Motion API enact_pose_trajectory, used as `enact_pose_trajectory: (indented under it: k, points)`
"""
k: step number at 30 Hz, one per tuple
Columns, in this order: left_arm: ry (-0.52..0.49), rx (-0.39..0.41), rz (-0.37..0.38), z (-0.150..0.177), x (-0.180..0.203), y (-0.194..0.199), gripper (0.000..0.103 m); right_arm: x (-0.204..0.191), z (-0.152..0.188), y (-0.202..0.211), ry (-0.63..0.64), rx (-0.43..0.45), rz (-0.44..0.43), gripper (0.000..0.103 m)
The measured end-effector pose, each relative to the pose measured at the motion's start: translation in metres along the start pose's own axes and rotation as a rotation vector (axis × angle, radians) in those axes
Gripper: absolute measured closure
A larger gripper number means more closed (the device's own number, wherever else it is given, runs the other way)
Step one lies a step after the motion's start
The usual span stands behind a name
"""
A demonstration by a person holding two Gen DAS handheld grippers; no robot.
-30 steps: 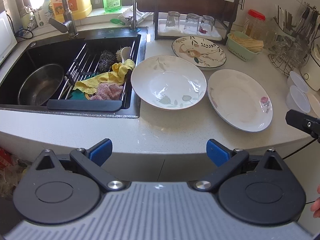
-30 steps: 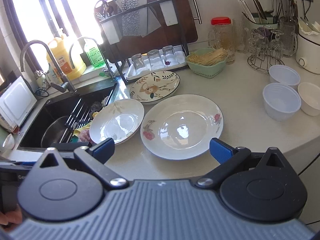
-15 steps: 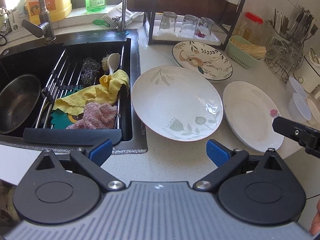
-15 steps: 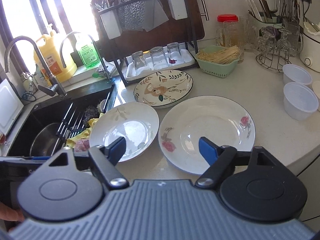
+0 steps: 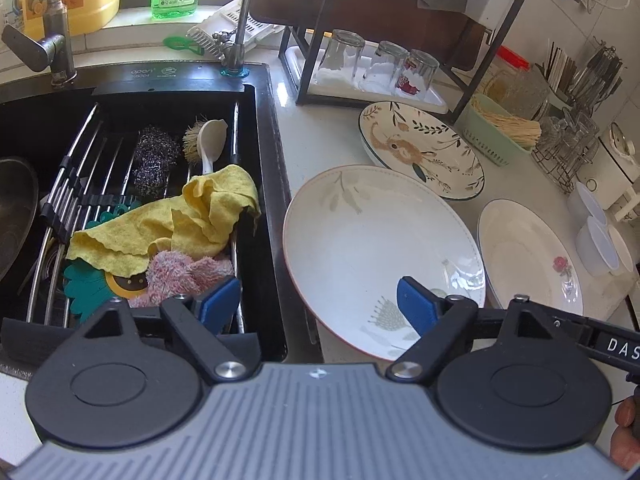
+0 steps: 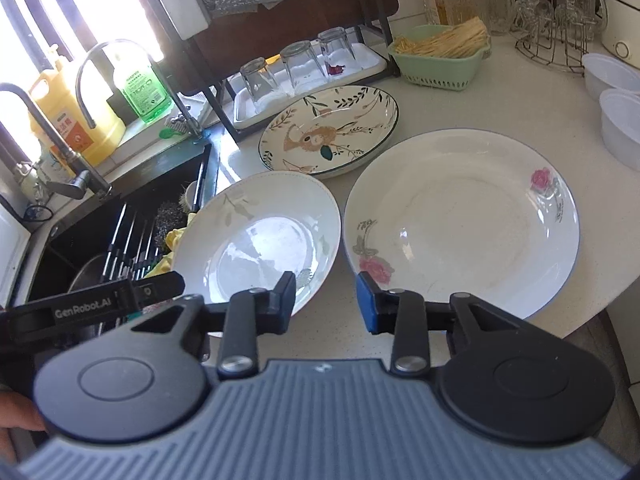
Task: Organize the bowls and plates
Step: 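Move both grippers toward the rim of the white leaf-pattern plate, then close both grippers on the rim of the leaf-pattern plate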
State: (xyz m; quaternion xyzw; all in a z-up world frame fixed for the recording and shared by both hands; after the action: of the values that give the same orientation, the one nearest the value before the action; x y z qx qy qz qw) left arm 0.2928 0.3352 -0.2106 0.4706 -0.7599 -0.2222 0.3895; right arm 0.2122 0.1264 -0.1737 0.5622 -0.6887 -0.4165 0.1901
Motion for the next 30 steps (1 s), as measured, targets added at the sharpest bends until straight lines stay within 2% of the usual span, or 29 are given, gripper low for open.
enact_pose_trajectory:
  k: [4,9,12,19,25,27,30]
  points:
    - [0.002,-0.019,0.030,-0.008,-0.012,-0.014,0.024,-0.008,0.001,-0.010,-0.040,-0.012,-0.010,0.067]
    - [0.006,-0.039,0.069,-0.016,-0.024,-0.030,0.049,-0.009,0.002,-0.026,-0.088,-0.038,0.010,0.075]
    - [0.011,-0.049,0.075,-0.022,-0.028,-0.038,0.058,-0.005,0.003,-0.038,-0.120,-0.084,0.045,0.081]
    - [-0.003,-0.058,0.094,-0.034,-0.032,-0.044,0.066,-0.007,0.001,-0.049,-0.153,-0.091,0.080,0.081]
    - [0.008,-0.070,0.115,-0.038,-0.040,-0.055,0.069,-0.008,0.000,-0.058,-0.177,-0.093,0.089,0.089]
    - [0.012,-0.071,0.129,-0.041,-0.041,-0.057,0.076,-0.009,-0.001,-0.059,-0.163,-0.095,0.101,0.091]
    - [-0.008,-0.060,0.145,-0.046,-0.040,-0.059,0.080,-0.007,-0.003,-0.061,-0.180,-0.095,0.100,0.092]
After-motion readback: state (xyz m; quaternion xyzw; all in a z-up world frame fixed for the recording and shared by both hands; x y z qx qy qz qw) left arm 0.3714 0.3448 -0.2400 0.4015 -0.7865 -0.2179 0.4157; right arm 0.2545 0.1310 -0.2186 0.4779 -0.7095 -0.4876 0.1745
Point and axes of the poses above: each gripper's, at about its wrist camera, not at the fingertips, and y roughly against the way its jaws point, x to its right, z to its underside, the point moved 7 cm from there along -y, roughly the way its jaws point, and after that the axes turned 10 degrees about z, right-handed, at the moved point
